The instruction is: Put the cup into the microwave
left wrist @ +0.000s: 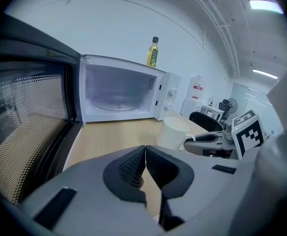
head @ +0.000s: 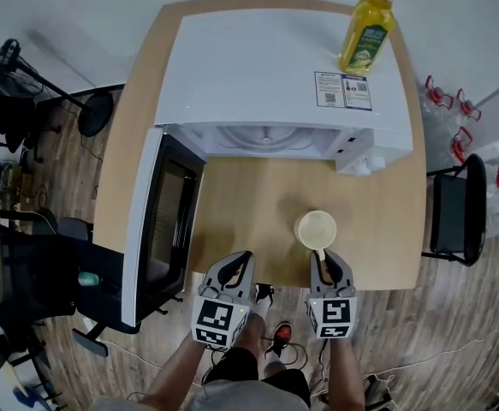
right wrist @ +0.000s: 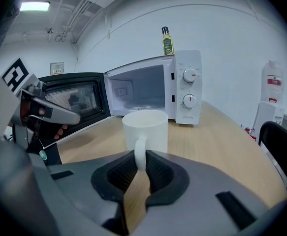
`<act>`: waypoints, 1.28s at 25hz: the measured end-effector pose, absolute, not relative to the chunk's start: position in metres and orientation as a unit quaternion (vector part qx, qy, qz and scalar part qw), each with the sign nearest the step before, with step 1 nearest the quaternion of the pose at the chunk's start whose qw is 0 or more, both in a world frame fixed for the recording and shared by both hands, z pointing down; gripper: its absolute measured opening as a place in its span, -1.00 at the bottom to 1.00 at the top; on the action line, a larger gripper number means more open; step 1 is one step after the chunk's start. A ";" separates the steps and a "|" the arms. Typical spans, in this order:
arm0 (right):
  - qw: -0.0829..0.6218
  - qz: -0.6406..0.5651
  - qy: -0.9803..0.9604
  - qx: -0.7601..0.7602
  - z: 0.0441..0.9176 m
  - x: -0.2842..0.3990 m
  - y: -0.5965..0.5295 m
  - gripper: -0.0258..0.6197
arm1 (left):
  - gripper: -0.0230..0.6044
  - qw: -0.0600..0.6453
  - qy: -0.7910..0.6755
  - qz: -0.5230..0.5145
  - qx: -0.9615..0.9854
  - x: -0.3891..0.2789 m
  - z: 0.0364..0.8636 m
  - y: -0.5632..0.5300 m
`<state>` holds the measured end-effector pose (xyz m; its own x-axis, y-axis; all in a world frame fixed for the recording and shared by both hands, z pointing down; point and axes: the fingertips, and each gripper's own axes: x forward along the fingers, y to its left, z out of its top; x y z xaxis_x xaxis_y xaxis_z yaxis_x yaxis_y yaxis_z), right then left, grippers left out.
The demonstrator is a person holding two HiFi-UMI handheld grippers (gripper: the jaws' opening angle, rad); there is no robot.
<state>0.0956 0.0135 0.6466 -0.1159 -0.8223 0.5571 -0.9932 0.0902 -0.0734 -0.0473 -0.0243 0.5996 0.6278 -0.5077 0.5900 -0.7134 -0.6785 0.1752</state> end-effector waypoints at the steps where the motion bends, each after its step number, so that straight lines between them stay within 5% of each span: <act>1: 0.194 0.221 -0.713 0.637 0.646 0.095 0.014 -0.75 | -0.85 0.201 -0.347 0.256 0.880 -0.047 0.599 -0.024; 32: 0.148 0.166 -0.730 0.647 0.573 0.092 -0.006 -0.76 | -0.85 0.148 -0.368 0.221 0.891 -0.054 0.530 -0.039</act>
<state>0.0924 -0.0055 0.5725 -0.1202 -0.8944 0.4307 -0.9927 0.1089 -0.0509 -0.0540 -0.0395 0.5302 0.6310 -0.5906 0.5030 -0.7215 -0.6850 0.1009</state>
